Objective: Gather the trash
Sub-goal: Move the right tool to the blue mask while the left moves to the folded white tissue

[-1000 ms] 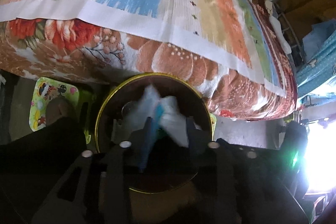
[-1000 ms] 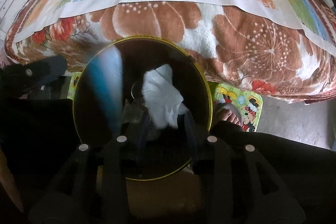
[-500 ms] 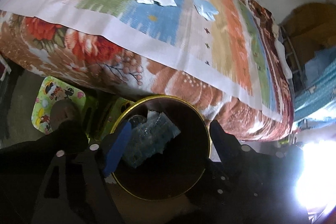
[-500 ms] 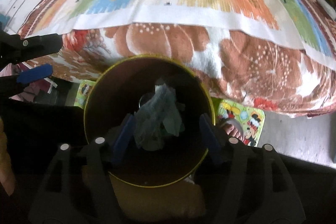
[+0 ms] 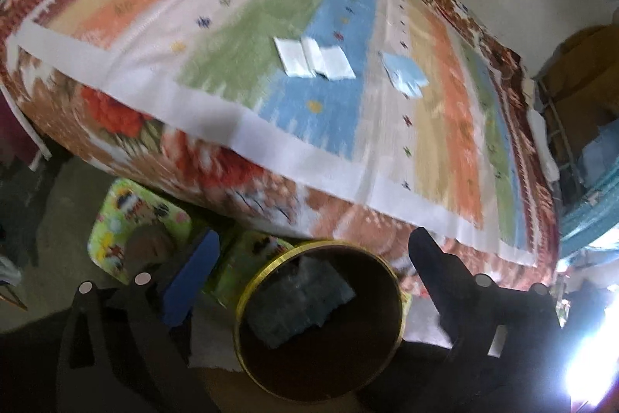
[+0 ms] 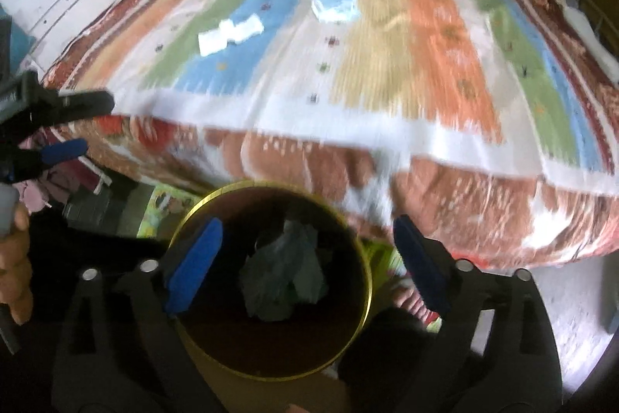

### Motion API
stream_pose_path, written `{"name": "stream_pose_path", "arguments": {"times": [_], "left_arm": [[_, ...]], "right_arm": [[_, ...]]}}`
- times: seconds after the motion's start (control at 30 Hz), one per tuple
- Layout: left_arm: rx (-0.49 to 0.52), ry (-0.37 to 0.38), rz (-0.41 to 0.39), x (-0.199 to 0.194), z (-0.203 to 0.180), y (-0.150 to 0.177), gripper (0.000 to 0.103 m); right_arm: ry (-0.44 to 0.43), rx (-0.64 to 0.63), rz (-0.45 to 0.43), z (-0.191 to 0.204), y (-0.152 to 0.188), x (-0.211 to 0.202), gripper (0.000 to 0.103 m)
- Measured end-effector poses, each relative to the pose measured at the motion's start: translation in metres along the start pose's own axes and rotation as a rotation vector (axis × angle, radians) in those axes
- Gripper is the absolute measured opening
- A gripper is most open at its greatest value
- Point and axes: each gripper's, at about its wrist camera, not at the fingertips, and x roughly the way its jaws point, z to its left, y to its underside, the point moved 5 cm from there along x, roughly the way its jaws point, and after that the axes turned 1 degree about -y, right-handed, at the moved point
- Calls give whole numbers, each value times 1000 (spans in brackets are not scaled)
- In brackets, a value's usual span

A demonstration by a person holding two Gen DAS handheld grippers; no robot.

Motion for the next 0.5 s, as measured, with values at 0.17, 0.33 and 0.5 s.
{"name": "stream_pose_path", "arguments": {"times": [0.17,0.33,0.5], "left_arm": [[45,-35,-9,4,-2,-20,97],[55,-93,-43,8,-2,-45,97],[93,-114,-60,14,-11,-67,97]], "right_arm": [[-6,-37,-79,-2,-36,-10,94],[-23,-36,-111,-7,-58,-10,94],[-42,-21,-138,-10,-80,-6,94]]}}
